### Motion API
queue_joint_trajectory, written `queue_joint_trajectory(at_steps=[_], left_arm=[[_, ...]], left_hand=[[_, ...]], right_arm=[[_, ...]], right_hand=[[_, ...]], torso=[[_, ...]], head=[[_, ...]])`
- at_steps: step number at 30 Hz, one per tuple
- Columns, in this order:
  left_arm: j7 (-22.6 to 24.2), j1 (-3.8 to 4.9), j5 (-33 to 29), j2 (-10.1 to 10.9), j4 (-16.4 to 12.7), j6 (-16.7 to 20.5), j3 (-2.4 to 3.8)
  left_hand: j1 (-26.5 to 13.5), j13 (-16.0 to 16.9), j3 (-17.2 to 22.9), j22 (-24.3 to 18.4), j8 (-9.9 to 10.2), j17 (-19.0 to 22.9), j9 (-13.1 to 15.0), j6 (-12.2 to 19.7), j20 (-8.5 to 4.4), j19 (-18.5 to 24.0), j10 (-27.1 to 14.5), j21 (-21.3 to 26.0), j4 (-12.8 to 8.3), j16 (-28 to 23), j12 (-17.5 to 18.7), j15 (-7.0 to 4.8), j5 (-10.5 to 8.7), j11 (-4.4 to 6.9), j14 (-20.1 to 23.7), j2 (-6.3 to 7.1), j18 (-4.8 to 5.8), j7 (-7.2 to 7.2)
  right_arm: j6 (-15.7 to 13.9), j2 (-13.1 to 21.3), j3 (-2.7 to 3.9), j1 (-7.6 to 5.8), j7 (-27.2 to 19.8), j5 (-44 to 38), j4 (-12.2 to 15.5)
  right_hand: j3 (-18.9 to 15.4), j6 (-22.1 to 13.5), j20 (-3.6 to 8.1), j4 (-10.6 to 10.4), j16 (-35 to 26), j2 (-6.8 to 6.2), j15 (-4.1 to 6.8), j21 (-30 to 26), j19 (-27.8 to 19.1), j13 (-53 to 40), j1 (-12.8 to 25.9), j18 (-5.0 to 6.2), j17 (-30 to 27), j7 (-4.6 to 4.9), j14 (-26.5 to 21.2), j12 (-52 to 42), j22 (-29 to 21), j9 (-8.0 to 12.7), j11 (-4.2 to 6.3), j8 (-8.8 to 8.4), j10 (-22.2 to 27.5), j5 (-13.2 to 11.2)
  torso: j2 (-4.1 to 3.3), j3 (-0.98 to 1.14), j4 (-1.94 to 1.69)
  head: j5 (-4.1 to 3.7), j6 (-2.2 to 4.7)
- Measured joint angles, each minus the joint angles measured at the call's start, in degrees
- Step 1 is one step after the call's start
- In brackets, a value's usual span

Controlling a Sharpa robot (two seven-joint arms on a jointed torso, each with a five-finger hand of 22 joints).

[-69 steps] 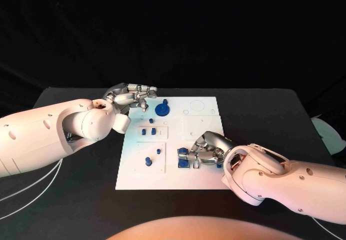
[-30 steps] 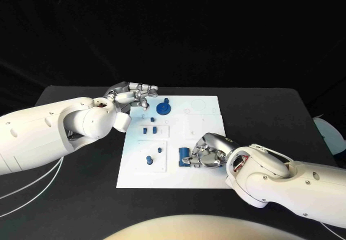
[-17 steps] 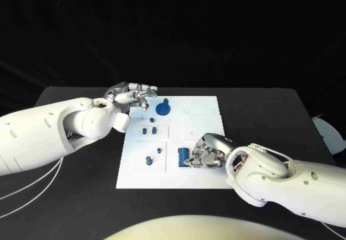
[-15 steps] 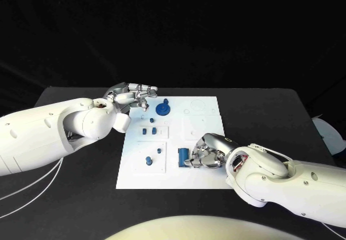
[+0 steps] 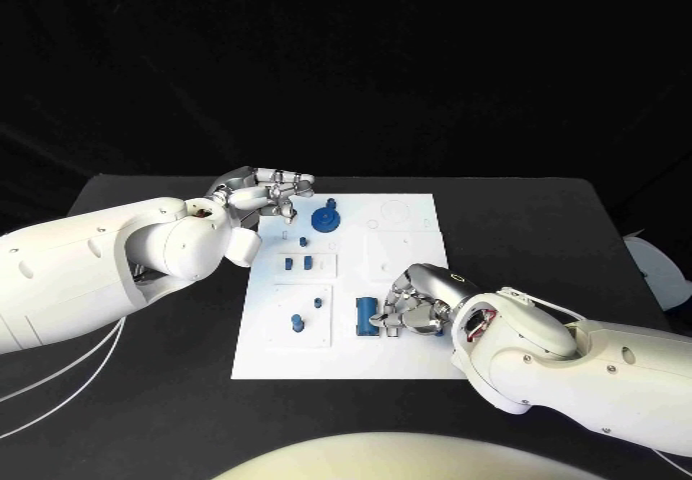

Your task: Assemble the parts on the task board

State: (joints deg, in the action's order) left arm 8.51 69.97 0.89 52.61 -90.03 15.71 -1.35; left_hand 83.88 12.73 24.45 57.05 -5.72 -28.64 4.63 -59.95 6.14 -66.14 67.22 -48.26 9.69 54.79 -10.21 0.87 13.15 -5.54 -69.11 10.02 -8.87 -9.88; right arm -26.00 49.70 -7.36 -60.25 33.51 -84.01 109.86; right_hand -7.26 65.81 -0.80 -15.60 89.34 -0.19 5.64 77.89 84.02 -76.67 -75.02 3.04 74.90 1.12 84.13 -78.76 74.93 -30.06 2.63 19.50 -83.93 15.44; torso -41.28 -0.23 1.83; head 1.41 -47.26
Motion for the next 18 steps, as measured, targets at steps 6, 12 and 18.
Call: queue_joint_trajectory(at_steps=[6,12,18], left_arm=[[0.0,0.0,0.0,0.0,0.0,0.0,0.0],[-0.1,0.0,0.0,0.1,0.0,0.0,0.0],[-0.1,-0.01,0.0,0.2,0.0,0.0,0.0]], left_hand=[[0.0,0.0,0.0,0.0,0.0,0.0,0.0,0.0,0.0,0.0,0.0,0.0,0.0,0.0,0.0,0.0,0.0,0.0,0.0,0.0,0.0,0.0],[0.0,0.0,0.0,0.0,0.0,0.0,0.0,0.0,0.0,0.0,0.0,0.0,0.0,0.0,0.0,0.0,0.0,0.0,0.0,0.0,0.0,0.0],[0.0,0.0,0.0,0.0,0.0,0.0,0.0,0.0,0.0,0.0,0.0,0.0,0.0,0.0,0.0,0.0,0.0,0.0,0.0,0.0,0.0,0.0]], right_arm=[[-1.1,1.9,0.16,-0.32,0.0,-0.6,1.3],[-1.6,5.7,0.27,-1.25,-0.1,-0.9,2.7],[-1.5,10.8,0.29,-1.77,-0.2,-1.5,3.6]], right_hand=[[-0.2,0.0,0.0,-0.2,0.0,0.05,0.0,0.0,0.0,0.0,0.0,0.0,0.0,0.0,0.0,0.0,0.0,0.0,0.01,0.0,0.0,0.5],[-0.1,-2.0,0.0,-0.2,0.0,0.03,0.0,-1.2,0.0,0.0,0.0,0.01,0.0,0.61,0.0,0.5,0.0,0.4,0.01,-1.36,0.0,1.0],[0.1,-3.7,-0.01,-0.4,0.0,-0.74,-0.53,-1.5,0.0,-0.1,-0.7,0.0,0.0,1.84,-0.1,1.6,0.0,1.8,-0.97,-3.78,-0.1,1.2]], torso=[[0.0,0.02,0.04],[0.03,0.03,0.07],[0.03,0.01,0.15]], head=[[-0.1,0.11],[-0.52,0.27],[-0.96,0.35]])
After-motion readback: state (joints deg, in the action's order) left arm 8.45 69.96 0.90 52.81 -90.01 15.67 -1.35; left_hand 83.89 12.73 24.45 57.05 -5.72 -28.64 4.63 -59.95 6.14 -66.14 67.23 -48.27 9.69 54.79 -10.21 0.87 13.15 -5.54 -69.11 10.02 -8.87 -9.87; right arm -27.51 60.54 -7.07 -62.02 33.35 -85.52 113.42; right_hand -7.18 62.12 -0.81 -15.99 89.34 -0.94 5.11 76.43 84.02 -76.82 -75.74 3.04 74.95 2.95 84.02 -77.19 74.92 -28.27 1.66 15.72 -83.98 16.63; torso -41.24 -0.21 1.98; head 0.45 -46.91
